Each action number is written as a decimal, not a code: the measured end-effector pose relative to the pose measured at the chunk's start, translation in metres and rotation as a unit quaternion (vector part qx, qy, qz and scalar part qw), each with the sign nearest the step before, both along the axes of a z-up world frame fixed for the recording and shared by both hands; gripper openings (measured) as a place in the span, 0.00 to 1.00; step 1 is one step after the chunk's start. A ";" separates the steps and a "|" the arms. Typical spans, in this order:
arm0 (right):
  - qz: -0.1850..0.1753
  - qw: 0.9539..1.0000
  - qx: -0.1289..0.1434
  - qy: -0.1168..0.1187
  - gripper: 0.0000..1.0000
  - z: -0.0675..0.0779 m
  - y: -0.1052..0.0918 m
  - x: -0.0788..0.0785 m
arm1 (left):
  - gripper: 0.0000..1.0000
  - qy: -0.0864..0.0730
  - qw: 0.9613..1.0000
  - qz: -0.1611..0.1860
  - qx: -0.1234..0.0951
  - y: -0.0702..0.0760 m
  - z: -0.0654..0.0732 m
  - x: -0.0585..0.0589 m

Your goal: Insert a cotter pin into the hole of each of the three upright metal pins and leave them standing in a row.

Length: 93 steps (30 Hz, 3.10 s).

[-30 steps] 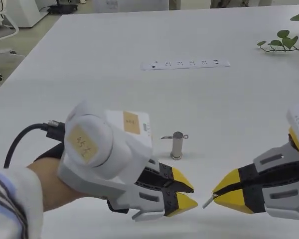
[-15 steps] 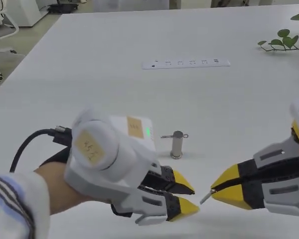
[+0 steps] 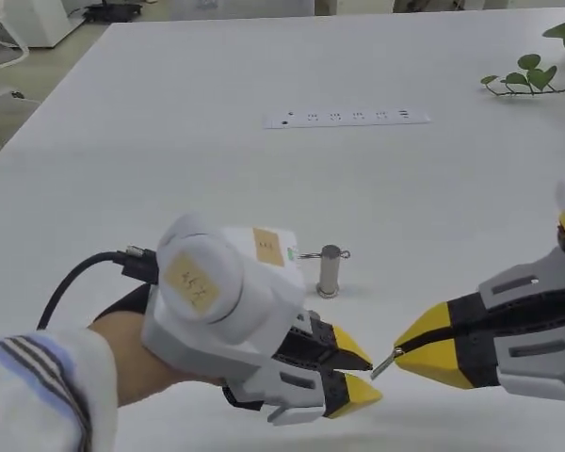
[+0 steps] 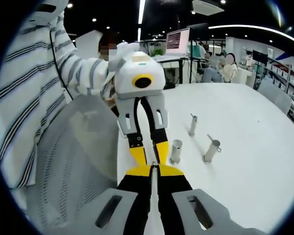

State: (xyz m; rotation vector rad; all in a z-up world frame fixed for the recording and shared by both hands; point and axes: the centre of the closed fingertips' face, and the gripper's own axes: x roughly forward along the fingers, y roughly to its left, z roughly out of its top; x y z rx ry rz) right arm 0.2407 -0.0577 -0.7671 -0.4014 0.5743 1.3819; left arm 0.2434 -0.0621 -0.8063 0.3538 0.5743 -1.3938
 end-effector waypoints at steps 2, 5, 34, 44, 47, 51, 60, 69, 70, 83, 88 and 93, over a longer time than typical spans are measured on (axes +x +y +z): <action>-0.004 1.000 0.009 0.005 0.04 0.003 0.002 0.000 | 0.11 0.003 1.000 0.001 0.000 0.000 -0.001 0.000; -0.005 1.000 0.013 0.004 0.04 0.006 0.003 0.000 | 0.07 0.004 1.000 0.003 0.000 0.000 -0.001 0.000; 0.009 1.000 -0.017 0.001 0.04 -0.005 -0.016 -0.003 | 0.00 -0.023 0.999 -0.019 0.023 0.010 0.013 0.000; 0.019 1.000 -0.001 0.000 0.04 0.000 -0.017 -0.007 | 0.01 -0.033 0.999 -0.035 0.004 0.013 0.026 -0.003; 0.018 1.000 0.003 0.002 0.04 0.001 -0.018 -0.007 | 0.01 -0.036 0.999 -0.035 -0.003 0.013 0.030 -0.003; 0.021 1.000 0.005 0.003 0.04 0.002 -0.018 -0.008 | 0.01 -0.040 0.998 -0.039 -0.005 0.013 0.034 -0.003; 0.026 1.000 0.008 0.008 0.04 0.004 -0.017 -0.010 | 0.00 -0.042 0.998 -0.044 -0.010 0.013 0.037 -0.005; 0.033 0.999 0.004 0.002 0.04 0.005 -0.017 -0.012 | 0.00 -0.035 0.998 -0.036 -0.032 0.015 0.044 -0.002; 0.032 0.999 0.005 0.003 0.04 0.005 -0.016 -0.011 | 0.00 -0.034 0.998 -0.036 -0.032 0.016 0.044 -0.002; 0.021 1.000 -0.014 0.010 0.04 0.000 -0.015 -0.009 | 0.00 -0.023 0.999 -0.024 -0.041 0.017 0.045 -0.002; 0.030 0.999 -0.017 0.003 0.04 -0.001 -0.014 -0.010 | 0.00 -0.021 0.999 -0.022 -0.038 0.017 0.043 -0.003; 0.030 0.999 -0.017 0.005 0.04 -0.001 -0.014 -0.011 | 0.00 -0.022 0.999 -0.020 -0.035 0.018 0.042 -0.004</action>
